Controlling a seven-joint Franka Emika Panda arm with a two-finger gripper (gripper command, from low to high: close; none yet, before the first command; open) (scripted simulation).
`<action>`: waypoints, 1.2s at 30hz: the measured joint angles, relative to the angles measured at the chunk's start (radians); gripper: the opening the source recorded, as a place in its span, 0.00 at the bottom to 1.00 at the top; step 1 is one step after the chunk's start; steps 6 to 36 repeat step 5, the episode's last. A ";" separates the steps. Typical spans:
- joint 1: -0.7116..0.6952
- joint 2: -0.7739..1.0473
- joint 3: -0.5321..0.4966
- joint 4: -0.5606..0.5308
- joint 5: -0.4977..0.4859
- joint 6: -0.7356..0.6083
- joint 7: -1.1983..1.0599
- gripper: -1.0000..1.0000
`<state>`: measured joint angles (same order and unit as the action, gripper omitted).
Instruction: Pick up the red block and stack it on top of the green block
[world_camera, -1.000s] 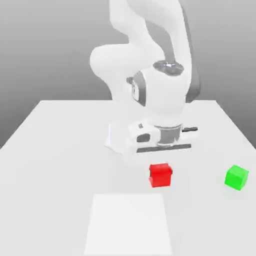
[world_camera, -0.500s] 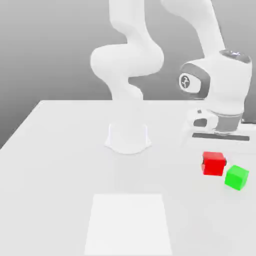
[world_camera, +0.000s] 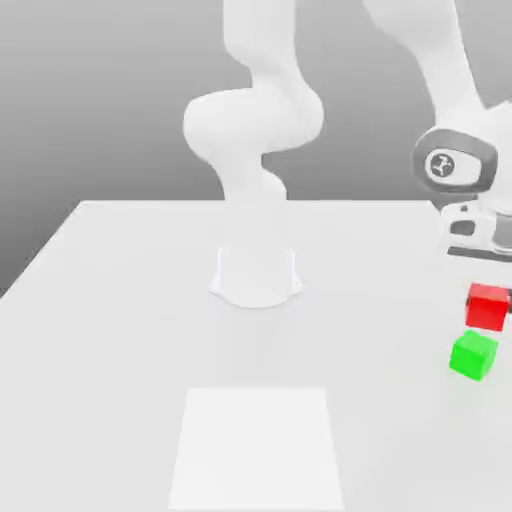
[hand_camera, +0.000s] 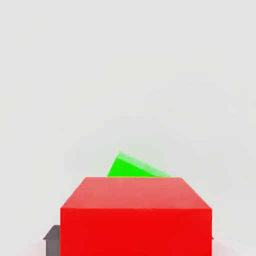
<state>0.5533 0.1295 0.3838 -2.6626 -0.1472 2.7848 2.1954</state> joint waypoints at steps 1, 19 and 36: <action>0.011 0.026 -0.016 0.001 -0.029 0.022 0.021 0.00; 0.022 0.049 -0.032 0.002 -0.053 0.041 0.039 1.00; 0.022 0.049 -0.032 0.002 -0.053 0.041 0.039 1.00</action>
